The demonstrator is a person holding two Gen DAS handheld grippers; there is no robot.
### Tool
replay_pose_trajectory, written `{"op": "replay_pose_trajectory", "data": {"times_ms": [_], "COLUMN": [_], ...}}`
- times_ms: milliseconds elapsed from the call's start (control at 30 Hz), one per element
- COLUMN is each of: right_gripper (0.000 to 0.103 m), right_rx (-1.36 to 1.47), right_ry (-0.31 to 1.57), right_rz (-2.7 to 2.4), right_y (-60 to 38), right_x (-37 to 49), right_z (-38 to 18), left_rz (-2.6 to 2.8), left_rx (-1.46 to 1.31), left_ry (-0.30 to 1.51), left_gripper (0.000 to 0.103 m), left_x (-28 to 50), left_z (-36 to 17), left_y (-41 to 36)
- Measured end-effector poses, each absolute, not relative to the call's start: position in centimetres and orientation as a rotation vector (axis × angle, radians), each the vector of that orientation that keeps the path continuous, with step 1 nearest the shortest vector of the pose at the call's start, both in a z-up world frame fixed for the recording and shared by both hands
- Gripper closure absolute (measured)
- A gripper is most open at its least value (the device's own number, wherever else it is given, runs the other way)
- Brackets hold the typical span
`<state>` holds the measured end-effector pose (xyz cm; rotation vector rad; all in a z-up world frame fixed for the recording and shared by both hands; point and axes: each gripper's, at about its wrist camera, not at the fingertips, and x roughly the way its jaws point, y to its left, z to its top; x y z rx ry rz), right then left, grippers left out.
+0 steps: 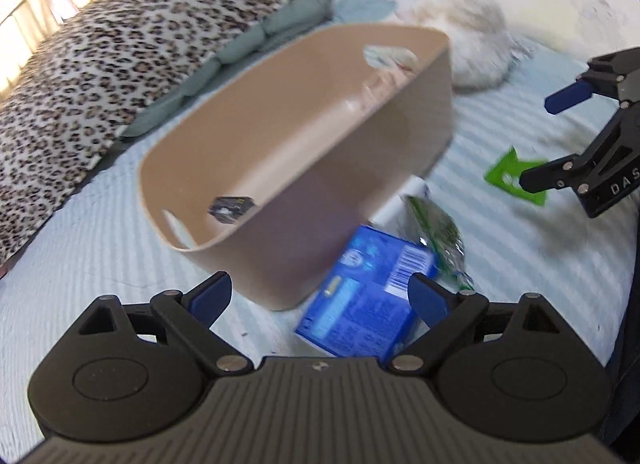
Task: Organize objects
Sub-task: 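Grasp the blue tissue pack with the left tool while the right tool grasps the green candy packet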
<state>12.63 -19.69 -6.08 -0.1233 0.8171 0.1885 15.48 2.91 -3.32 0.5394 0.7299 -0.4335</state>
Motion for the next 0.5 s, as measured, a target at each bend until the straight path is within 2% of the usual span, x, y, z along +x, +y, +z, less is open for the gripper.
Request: {"op": "replay_pose_trajectory", "data": {"times_ms": [333,500], "right_gripper": [0.002,0.010], "right_rx": [-0.107,-0.110], "right_ry": [0.868,0.886], "right_rz": [0.205,0.213], "right_y": [-19.8,-19.5], "right_x": [13.3,14.0], "right_z": [-9.0,-9.8], "left_rz": [-0.537,-0.563], "left_rx": [0.601,0.583], "left_ry": [0.821,0.856], "left_gripper": [0.008,0.009], "left_x": [16.9,18.1], "left_z": [-7.6,-9.3], "left_y": [0.6,-0.1]}}
